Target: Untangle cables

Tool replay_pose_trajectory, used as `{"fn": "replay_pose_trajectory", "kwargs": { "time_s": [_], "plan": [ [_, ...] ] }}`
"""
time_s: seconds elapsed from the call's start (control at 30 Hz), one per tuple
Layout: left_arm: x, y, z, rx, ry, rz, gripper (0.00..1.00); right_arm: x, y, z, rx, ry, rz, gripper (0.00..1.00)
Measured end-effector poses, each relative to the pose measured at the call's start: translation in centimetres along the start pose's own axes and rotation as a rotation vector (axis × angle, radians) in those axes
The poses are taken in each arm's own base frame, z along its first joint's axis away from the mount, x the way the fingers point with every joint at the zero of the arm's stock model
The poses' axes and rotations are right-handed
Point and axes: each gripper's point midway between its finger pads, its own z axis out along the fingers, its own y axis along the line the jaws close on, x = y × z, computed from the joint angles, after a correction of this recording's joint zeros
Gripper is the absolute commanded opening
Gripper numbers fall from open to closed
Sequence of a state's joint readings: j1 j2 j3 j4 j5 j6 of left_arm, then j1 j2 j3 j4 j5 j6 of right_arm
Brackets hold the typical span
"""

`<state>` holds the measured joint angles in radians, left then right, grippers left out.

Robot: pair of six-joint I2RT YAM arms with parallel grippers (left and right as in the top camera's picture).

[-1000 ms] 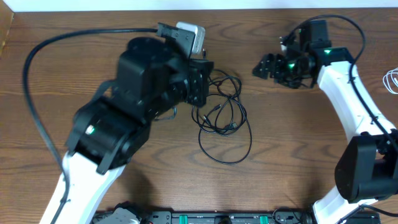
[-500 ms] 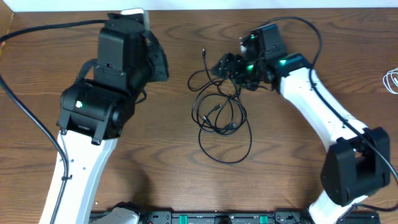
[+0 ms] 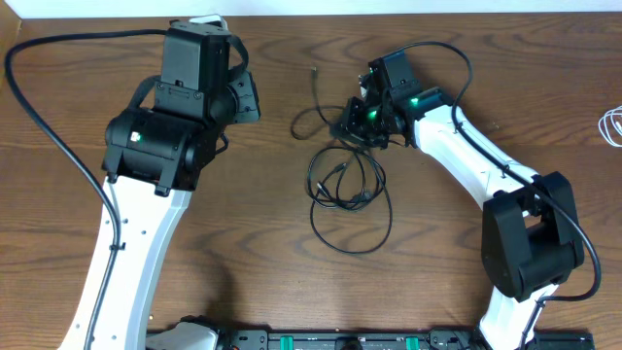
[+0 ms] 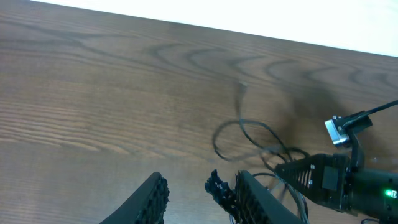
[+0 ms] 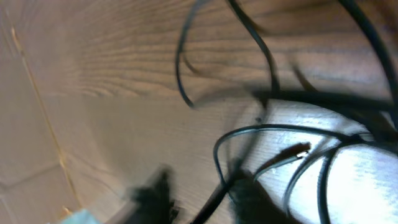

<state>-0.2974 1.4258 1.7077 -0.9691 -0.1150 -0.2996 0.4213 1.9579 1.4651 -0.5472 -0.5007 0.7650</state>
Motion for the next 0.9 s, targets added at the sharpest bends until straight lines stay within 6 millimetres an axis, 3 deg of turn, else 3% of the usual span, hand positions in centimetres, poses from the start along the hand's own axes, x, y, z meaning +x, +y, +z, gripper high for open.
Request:
{"fn": "replay_pose_trajectory", "kwargs": {
  "time_s": [0.17,0.33,0.47,0.63,0.9],
  "plan": [
    [0.2,0.0,0.6,-0.006,0.014,-0.008,0.37,0.4,-0.4,0.0,0.015,0.017,-0.042,0.01],
    [0.2,0.0,0.8,-0.008,0.019,-0.008,0.37,2.2,-2.0,-1.1,0.084,0.083,-0.078,0.01],
    [0.3,-0.1,0.8,-0.002,0.021,-0.008,0.37,2.8,-2.2,-4.5,0.142,0.100,-0.151,0.01],
    [0.5,-0.8,0.8,0.037,0.036,-0.009,0.37,2.4,0.4,-8.9,0.140,0.076,-0.306,0.01],
    [0.8,-1.3,0.7,0.068,0.048,-0.012,0.36,2.8,1.8,-13.5,0.235,0.085,-0.448,0.01]
  ]
}}
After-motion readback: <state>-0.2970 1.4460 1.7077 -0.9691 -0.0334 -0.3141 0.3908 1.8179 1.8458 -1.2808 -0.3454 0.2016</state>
